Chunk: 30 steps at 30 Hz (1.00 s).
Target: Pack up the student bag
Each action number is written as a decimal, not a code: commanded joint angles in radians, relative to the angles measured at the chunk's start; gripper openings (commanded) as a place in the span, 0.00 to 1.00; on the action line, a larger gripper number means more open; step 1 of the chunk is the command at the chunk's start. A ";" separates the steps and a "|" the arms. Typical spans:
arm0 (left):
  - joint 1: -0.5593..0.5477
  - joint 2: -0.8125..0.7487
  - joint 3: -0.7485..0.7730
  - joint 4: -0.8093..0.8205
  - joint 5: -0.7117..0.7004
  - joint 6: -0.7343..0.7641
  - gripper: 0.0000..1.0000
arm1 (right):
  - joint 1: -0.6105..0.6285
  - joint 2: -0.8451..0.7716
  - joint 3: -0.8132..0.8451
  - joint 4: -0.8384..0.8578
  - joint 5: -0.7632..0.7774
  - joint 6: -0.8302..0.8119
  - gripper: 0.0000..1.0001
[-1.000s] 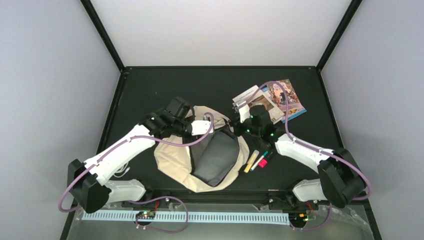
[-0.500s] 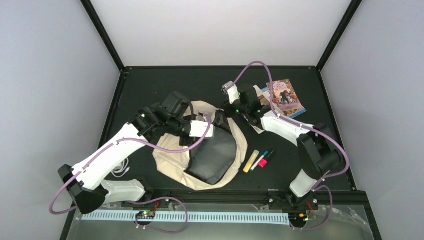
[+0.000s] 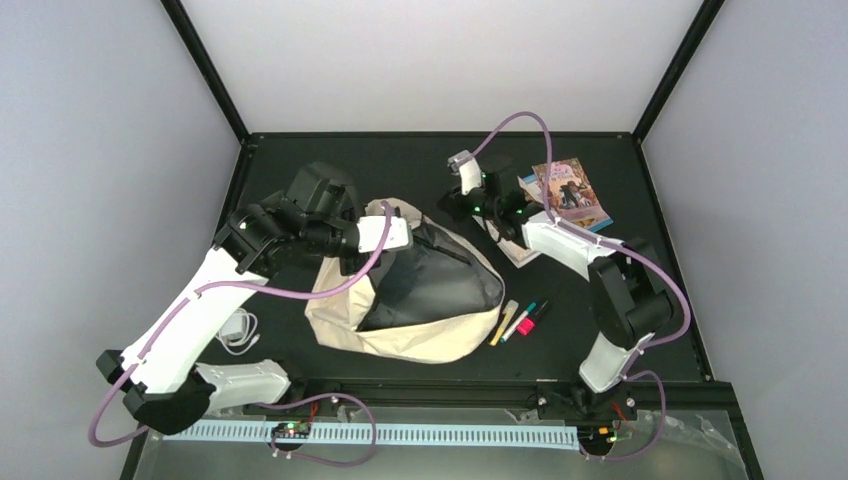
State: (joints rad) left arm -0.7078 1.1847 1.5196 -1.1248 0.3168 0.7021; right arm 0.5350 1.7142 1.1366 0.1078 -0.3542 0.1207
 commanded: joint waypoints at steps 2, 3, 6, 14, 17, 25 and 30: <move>0.032 -0.056 -0.051 0.116 -0.151 -0.070 0.01 | -0.086 -0.026 -0.006 -0.074 0.142 0.065 0.46; 0.050 -0.052 -0.064 0.151 -0.183 -0.076 0.02 | -0.099 -0.051 -0.011 -0.081 0.154 0.084 0.52; 0.108 -0.036 -0.064 0.202 -0.222 -0.097 0.02 | -0.159 -0.138 -0.032 -0.107 0.165 0.146 0.62; 0.157 0.013 0.030 0.223 -0.251 -0.117 0.02 | -0.407 -0.299 -0.118 -0.267 0.246 0.293 0.77; 0.158 0.039 0.074 0.227 -0.269 -0.135 0.02 | -0.532 -0.367 -0.226 -0.240 0.197 0.396 0.78; 0.159 0.075 0.074 0.208 -0.244 -0.164 0.02 | -0.683 -0.415 -0.447 -0.161 0.049 0.536 0.74; 0.159 0.072 0.019 0.213 -0.207 -0.175 0.02 | -0.693 -0.338 -0.524 -0.018 -0.070 0.640 0.72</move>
State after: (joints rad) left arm -0.5549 1.2675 1.5513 -0.9699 0.0803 0.5610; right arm -0.1513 1.3315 0.6609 -0.0418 -0.2939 0.6415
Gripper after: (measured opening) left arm 0.023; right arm 0.717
